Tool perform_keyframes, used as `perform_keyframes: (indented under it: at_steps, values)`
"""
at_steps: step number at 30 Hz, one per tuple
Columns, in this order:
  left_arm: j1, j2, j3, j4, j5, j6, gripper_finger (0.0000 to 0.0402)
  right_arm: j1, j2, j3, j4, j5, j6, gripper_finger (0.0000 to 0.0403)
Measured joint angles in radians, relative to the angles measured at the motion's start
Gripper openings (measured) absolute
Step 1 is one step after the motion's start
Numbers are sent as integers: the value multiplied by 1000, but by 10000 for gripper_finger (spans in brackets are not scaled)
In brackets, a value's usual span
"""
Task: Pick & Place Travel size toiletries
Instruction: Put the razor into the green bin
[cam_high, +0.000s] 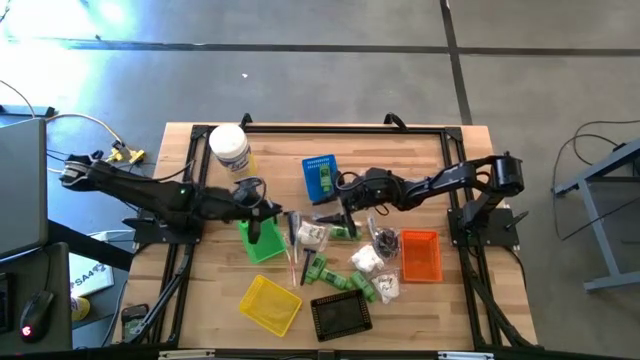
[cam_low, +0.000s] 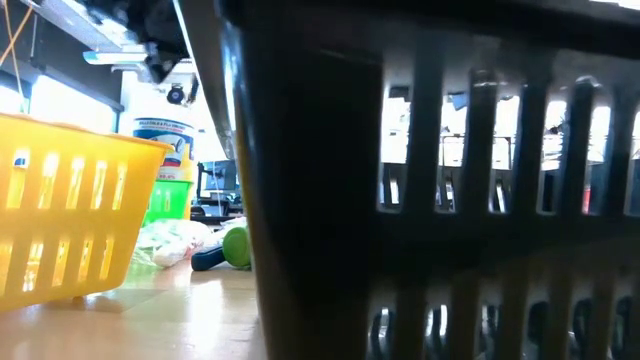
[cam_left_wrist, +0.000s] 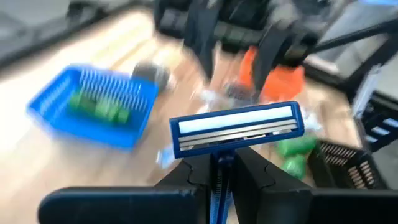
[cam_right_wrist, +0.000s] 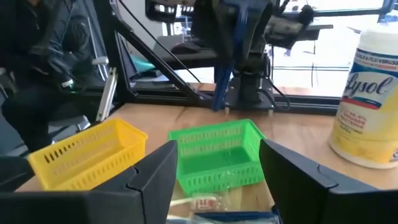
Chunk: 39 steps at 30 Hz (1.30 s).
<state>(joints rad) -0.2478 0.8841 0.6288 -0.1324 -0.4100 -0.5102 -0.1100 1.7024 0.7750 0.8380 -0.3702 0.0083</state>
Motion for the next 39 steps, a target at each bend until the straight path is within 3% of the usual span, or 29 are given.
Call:
perform_keyframes:
  at_steps: [9,14,21,25,33,39]
  values:
    - [-151,103,0,-178,-179,-412,26,-29,-74,-47,-21,-30,-18,195]
    - [-153,213,1,-241,-177,-646,26,-30,-87,-64,-19,-40,-39,185]
    - [-153,318,-1,-294,-81,-916,32,-49,-88,-64,-50,-72,-39,180]
    - [-149,326,0,-314,-44,-981,46,-63,-88,-64,-53,-118,-39,180]
    - [-144,330,0,-342,-39,-1017,32,-70,-88,-64,-47,-138,-49,179]
    - [-145,330,0,-339,-30,-968,83,-69,-88,-64,-36,-154,-58,179]
